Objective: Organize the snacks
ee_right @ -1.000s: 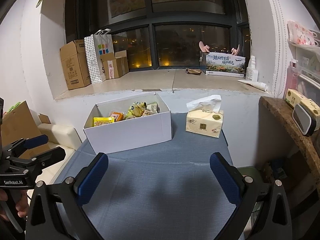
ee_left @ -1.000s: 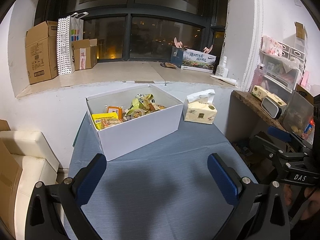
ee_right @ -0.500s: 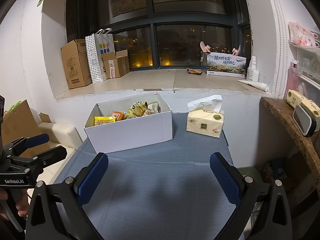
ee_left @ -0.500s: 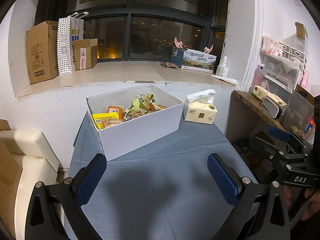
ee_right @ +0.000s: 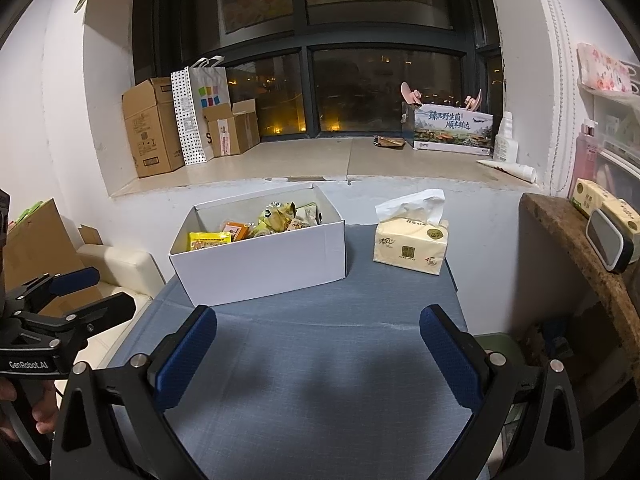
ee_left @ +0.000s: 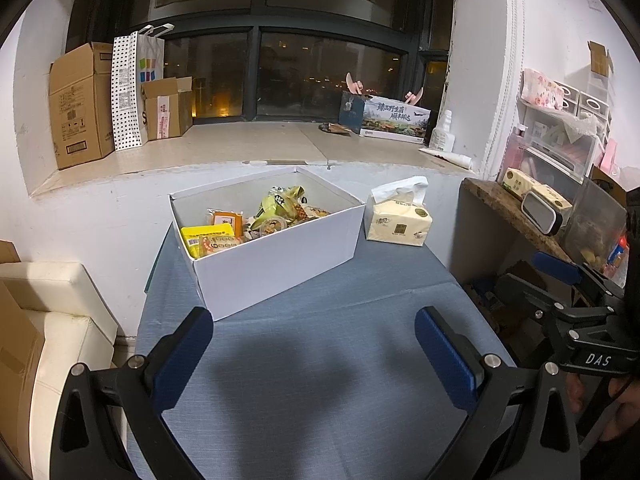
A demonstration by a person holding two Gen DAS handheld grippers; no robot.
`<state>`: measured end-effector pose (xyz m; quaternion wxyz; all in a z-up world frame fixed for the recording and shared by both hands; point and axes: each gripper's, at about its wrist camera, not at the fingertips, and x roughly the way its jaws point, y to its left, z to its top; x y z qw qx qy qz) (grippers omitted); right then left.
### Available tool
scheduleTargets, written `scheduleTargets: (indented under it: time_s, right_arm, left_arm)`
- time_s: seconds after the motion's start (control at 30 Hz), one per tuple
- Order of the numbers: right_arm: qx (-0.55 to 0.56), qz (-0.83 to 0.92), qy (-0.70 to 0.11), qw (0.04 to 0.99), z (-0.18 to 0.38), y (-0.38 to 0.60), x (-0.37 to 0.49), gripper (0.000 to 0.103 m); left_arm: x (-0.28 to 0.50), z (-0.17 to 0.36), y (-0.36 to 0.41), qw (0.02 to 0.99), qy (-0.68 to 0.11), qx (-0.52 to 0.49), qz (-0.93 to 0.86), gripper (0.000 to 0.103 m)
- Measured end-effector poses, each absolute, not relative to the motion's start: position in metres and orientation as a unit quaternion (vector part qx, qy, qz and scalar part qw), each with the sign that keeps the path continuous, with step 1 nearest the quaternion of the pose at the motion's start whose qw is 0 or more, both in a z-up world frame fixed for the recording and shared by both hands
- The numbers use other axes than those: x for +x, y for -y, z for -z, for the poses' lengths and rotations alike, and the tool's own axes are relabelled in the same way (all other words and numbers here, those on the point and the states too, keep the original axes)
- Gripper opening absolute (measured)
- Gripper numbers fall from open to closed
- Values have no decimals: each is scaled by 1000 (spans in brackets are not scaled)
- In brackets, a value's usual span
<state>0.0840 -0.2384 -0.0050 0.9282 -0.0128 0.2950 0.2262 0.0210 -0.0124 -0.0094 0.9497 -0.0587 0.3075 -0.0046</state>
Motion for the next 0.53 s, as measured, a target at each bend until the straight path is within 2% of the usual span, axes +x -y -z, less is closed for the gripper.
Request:
scheduleTargets:
  time_s: [0.53]
  right_arm:
    - [-11,-228,-294,928,6,240,83,103]
  left_arm:
    - [17,7,15,951,-303,-57,11,103]
